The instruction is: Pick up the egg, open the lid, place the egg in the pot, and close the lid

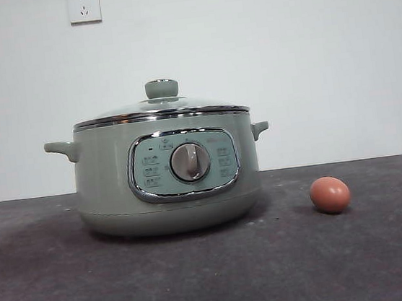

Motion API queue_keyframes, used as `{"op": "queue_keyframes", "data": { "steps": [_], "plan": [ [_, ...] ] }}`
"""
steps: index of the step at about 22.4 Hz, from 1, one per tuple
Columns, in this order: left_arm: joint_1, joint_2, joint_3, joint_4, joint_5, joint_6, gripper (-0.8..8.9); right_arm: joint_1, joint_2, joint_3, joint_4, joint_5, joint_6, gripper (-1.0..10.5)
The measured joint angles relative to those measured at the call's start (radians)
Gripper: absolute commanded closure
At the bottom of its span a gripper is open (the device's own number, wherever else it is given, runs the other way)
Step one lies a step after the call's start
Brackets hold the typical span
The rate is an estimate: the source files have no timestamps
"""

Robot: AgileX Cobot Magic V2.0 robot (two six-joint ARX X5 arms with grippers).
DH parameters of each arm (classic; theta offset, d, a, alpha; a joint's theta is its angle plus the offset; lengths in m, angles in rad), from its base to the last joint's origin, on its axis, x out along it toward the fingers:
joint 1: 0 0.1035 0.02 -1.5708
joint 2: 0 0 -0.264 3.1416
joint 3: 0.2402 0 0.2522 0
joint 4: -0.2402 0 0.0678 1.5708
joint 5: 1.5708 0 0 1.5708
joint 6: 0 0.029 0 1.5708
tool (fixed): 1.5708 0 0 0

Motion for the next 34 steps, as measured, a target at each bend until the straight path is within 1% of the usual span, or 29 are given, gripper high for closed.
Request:
{"op": "queue_keyframes", "data": {
  "steps": [5,7,10,11,12,14,15,21,25,27,29,34],
  "plan": [
    [-0.070,0.060,0.107,-0.124,0.000,0.065,8.20,0.000,0.050,0.054,-0.135,-0.007,-0.079,9.6],
    [-0.095,0.070,0.122,-0.130,0.000,0.080,8.20,0.000,0.054,0.054,-0.151,-0.006,-0.101,9.6],
    [-0.109,0.080,0.123,-0.142,0.000,0.085,8.11,0.000,0.053,0.058,-0.151,-0.007,-0.113,9.3],
    [-0.111,0.082,0.123,-0.148,0.000,0.087,7.65,0.000,0.053,0.059,-0.151,-0.007,-0.116,8.5],
    [-0.111,0.083,0.123,-0.151,0.000,0.089,6.25,0.000,0.053,0.060,-0.151,-0.006,-0.116,7.0],
    [-0.111,0.083,0.123,-0.153,0.000,0.089,1.86,0.000,0.053,0.060,-0.151,-0.007,-0.116,3.7],
    [-0.111,0.084,0.123,-0.153,0.000,0.088,1.11,0.000,0.053,0.060,-0.151,-0.006,-0.116,2.8],
    [-0.114,0.096,0.123,-0.142,0.000,0.085,1.14,0.000,0.061,0.060,-0.151,-0.007,-0.115,2.8],
    [-0.135,0.186,0.192,-0.137,-0.001,0.081,1.14,0.000,0.094,0.060,-0.151,-0.007,-0.114,2.8],
    [-0.169,0.270,0.262,-0.130,-0.011,0.082,1.14,0.000,0.117,0.060,-0.150,-0.007,-0.114,2.8],
    [-0.212,0.379,0.344,-0.128,-0.041,0.092,1.15,0.000,0.139,0.060,-0.150,-0.007,-0.114,2.8],
    [-0.344,0.684,0.585,-0.098,-0.151,0.138,1.16,0.000,0.184,0.060,-0.150,-0.007,-0.114,2.8]
  ]
}}
